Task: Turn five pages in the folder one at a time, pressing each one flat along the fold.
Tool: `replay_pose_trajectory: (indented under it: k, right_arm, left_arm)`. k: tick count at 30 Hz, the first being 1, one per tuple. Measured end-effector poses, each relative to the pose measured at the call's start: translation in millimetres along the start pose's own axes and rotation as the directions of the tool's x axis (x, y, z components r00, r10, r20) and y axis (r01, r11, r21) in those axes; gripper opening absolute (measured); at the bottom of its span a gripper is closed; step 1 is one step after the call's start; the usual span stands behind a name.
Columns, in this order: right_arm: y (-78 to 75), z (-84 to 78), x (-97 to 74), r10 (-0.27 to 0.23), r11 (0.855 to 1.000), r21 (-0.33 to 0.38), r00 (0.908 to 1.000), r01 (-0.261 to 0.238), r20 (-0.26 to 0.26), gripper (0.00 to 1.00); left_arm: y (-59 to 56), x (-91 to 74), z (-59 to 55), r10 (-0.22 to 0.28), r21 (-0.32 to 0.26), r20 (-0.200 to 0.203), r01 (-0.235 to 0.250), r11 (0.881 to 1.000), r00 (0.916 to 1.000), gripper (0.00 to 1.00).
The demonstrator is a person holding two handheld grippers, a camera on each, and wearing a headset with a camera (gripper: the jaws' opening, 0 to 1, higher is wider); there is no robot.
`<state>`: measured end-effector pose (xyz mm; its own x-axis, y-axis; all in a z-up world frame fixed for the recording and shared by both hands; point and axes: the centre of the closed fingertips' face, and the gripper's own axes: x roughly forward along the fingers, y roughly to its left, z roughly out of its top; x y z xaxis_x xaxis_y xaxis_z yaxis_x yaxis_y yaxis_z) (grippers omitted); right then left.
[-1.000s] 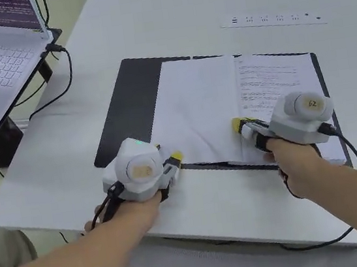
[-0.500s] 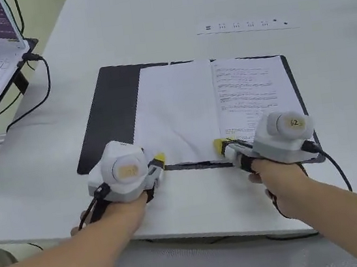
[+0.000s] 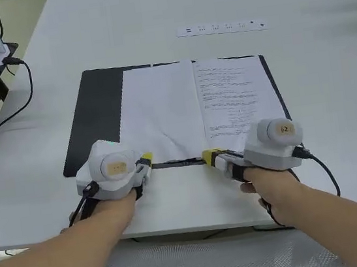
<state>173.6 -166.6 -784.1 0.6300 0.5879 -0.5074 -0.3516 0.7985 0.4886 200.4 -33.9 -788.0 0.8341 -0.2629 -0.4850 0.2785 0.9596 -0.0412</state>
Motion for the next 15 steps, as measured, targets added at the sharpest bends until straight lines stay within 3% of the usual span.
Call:
replay_pose_trajectory:
  k: [1, 2, 3, 5, 15]
  right_arm:
    - [1.0, -1.8, -1.2, 0.002, 1.000, 0.005, 1.0000, -0.002, -0.004, 0.00]
    - [2.0, -11.0, -3.5, 0.000, 1.000, 0.018, 0.9986, 0.001, -0.053, 0.00]
    - [2.9, -14.2, -3.5, 0.000, 1.000, 0.009, 0.9982, 0.001, -0.061, 0.00]
    - [8.1, -9.4, -8.7, 0.015, 0.999, 0.033, 0.9996, -0.015, -0.023, 0.00]
    - [23.5, 14.6, -34.5, 0.028, 0.999, 0.040, 0.9986, -0.029, 0.044, 0.00]
  left_arm:
    - [0.0, 0.0, 0.0, 0.000, 0.000, 0.000, 0.000, 1.000, 1.0000, 0.26]
    - [0.0, -0.1, 0.0, 0.000, 0.000, 0.000, 0.000, 1.000, 1.0000, 0.26]
    - [0.0, -0.1, 0.0, 0.000, 0.000, 0.000, 0.000, 1.000, 1.0000, 0.26]
    - [0.0, -0.1, 0.1, -0.001, 0.002, -0.001, 0.001, 1.000, 1.0000, 0.26]
    - [0.0, 0.0, 0.3, 0.000, 0.000, -0.001, 0.000, 1.000, 1.0000, 0.26]
